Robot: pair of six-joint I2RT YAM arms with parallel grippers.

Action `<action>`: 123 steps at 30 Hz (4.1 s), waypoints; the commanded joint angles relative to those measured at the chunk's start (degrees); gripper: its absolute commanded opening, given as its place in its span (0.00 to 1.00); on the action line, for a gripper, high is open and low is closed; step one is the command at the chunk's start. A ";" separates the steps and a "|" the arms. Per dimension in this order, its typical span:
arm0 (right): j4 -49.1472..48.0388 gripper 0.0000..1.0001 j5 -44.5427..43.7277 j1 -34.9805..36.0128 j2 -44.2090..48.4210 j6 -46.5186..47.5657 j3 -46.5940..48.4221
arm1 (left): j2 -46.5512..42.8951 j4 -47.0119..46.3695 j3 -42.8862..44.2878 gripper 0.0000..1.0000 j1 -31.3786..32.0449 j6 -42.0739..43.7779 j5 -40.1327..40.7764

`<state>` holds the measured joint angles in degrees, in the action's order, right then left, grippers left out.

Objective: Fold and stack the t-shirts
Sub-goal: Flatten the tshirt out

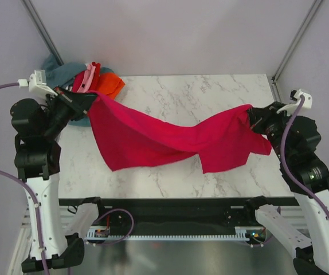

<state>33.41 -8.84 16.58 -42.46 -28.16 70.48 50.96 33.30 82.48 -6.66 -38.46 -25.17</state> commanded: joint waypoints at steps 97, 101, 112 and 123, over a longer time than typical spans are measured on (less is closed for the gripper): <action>-11.34 0.00 -11.64 6.01 -8.39 5.22 23.13 | 6.80 -4.65 3.29 0.02 -0.29 -6.89 0.38; -12.40 0.00 -11.19 6.01 0.87 4.79 22.25 | -0.14 -4.65 4.27 0.02 -0.29 -12.58 1.61; -12.05 0.00 -12.43 6.01 2.66 4.17 18.48 | -0.87 -7.37 -4.84 0.02 -0.20 -21.22 -4.80; -14.51 0.00 -20.07 4.79 -20.10 0.73 8.87 | 15.70 -21.25 -25.71 0.02 2.96 -24.56 -1.91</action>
<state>21.04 -24.75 22.57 -58.24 -28.42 75.92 62.76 21.17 54.35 -5.39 -59.59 -28.01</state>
